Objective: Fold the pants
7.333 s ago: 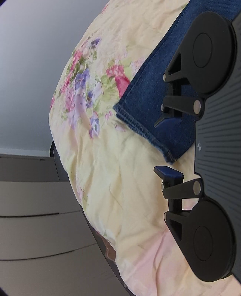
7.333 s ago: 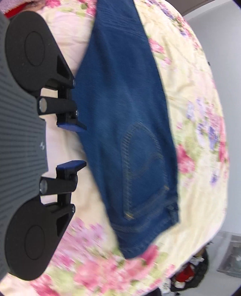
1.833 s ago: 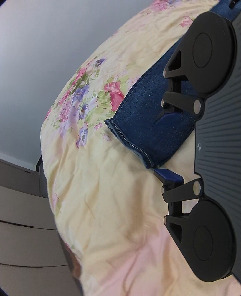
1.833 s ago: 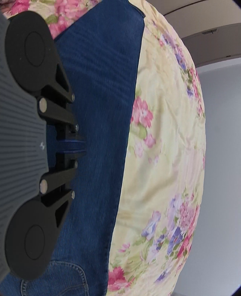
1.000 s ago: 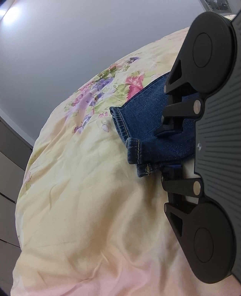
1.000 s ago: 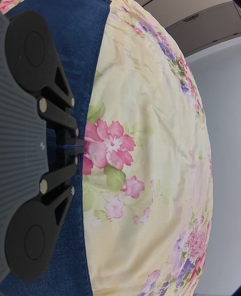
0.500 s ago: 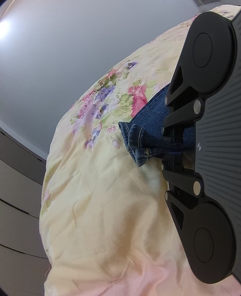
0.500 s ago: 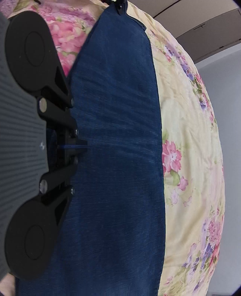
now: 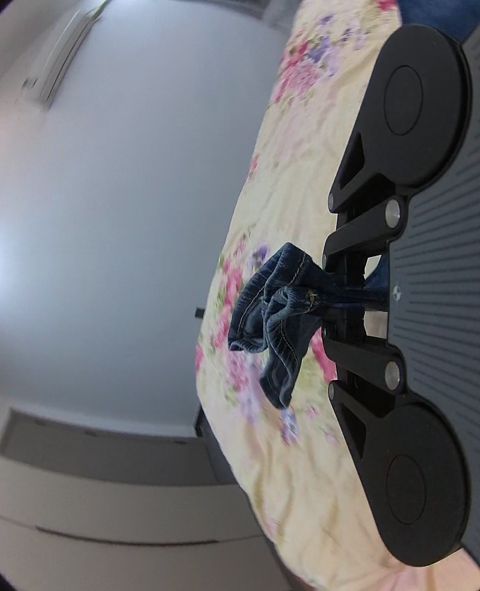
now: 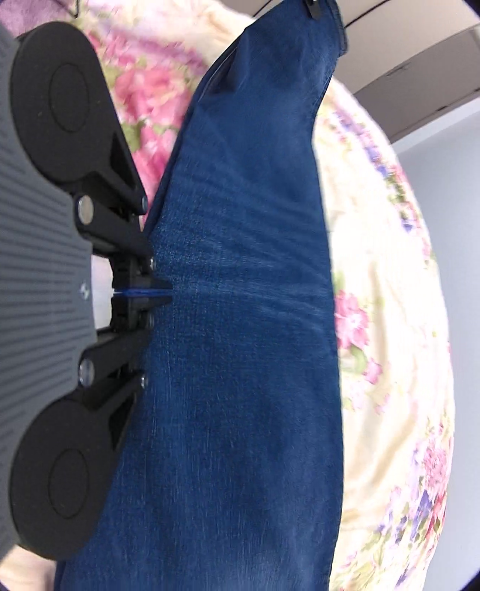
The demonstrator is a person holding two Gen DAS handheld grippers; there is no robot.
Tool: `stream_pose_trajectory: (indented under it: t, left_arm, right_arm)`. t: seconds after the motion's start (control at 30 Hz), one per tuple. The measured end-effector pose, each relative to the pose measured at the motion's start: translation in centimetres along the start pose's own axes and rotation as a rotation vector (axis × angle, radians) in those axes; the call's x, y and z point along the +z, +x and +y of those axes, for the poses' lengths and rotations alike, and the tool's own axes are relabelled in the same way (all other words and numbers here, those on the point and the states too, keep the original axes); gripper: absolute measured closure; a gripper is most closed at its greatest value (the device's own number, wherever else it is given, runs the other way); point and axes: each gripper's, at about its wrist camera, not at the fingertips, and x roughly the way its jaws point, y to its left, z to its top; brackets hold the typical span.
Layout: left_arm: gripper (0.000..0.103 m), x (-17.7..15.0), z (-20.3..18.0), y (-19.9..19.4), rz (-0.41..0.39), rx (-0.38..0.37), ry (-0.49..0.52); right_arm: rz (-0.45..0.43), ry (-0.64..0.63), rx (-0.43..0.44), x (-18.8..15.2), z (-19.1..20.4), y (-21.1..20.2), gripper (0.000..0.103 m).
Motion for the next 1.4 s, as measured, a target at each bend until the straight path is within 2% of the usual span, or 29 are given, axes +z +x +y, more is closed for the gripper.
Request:
stream_pose_trajectory:
  t: [0.1,0.2,0.27,0.37,0.43,0.5,0.57,0.63,0.67,0.73,0.77,0.83,0.93,0.97,1.03,1.13,1.2,1.27,1.4]
  left_arm:
    - [0.098,-0.9,-6.8,-1.3,-0.02,-0.063,0.211]
    - [0.097,-3.8,-13.3,-1.9,-0.005,-0.129,0.4]
    - [0.097,-6.5,-17.2,-1.8,0.031,-0.18,0.514]
    - [0.097,-12.2,-22.4,-1.5,0.13,-0.264,0.71]
    - [0.097,-16.1,-24.4,-1.2,0.201,-0.312,0.819]
    - [0.096,-19.3,-25.1,-1.0,0.252,-0.316,0.883]
    - [0.096,-20.5,-24.5,-0.7,0.283,-0.32,0.875]
    - [0.093,-20.0,-23.5,-0.5,0.317,-0.35,0.815]
    - [0.09,-19.4,-23.2,-0.3,0.339,-0.378,0.777]
    - [0.074,-18.2,-22.6,0.0,0.403,-0.44,0.682]
    - [0.071,-17.9,-22.4,0.1,0.419,-0.459,0.659]
    - [0.058,-17.5,-22.3,-0.3,0.439,-0.499,0.641]
    - [0.057,-17.6,-22.5,-0.9,0.458,-0.537,0.631]
    - [0.057,-17.6,-22.5,-1.1,0.477,-0.573,0.618]
    - [0.052,-17.4,-22.3,-1.5,0.521,-0.637,0.583]
    - [0.052,-16.7,-22.0,-2.0,0.511,-0.632,0.588]
    - [0.051,-15.7,-21.1,-2.1,0.525,-0.641,0.559]
    - [0.051,-14.5,-20.0,-2.1,0.526,-0.618,0.527]
    - [0.051,-12.3,-17.8,-1.7,0.466,-0.476,0.464]
  right_arm:
    - [-0.031,0.032,0.001,-0.5,-1.3,-2.0,0.103]
    - [-0.062,0.058,-0.014,-1.2,-2.7,-3.9,0.103]
    - [-0.078,0.082,-0.031,-1.7,-3.7,-5.1,0.103]
    - [-0.081,0.115,-0.066,-2.9,-5.4,-6.4,0.103]
    - [-0.072,0.148,-0.076,-3.8,-6.6,-7.0,0.103]
    - [-0.058,0.183,-0.072,-4.6,-7.5,-7.1,0.103]
    - [-0.049,0.214,-0.053,-5.4,-8.3,-7.4,0.103]
    - [-0.044,0.228,-0.029,-6.1,-8.7,-7.2,0.103]
    - [-0.042,0.235,-0.017,-6.2,-8.8,-7.1,0.103]
    - [-0.041,0.248,0.003,-6.6,-8.9,-6.7,0.103]
    - [-0.045,0.255,0.014,-6.7,-8.8,-6.5,0.103]
    - [-0.055,0.272,0.041,-6.4,-8.5,-6.3,0.103]
    - [-0.073,0.286,0.092,-6.0,-8.0,-6.3,0.102]
    - [-0.078,0.292,0.108,-5.9,-7.9,-6.3,0.099]
    - [-0.084,0.324,0.146,-5.8,-8.0,-6.1,0.08]
    - [-0.077,0.382,0.196,-5.7,-8.4,-6.0,0.073]
    - [-0.067,0.411,0.223,-5.7,-8.6,-5.7,0.068]
    - [-0.053,0.437,0.254,-5.4,-8.6,-5.3,0.064]
    - [-0.023,0.444,0.295,-4.7,-8.1,-3.9,0.061]
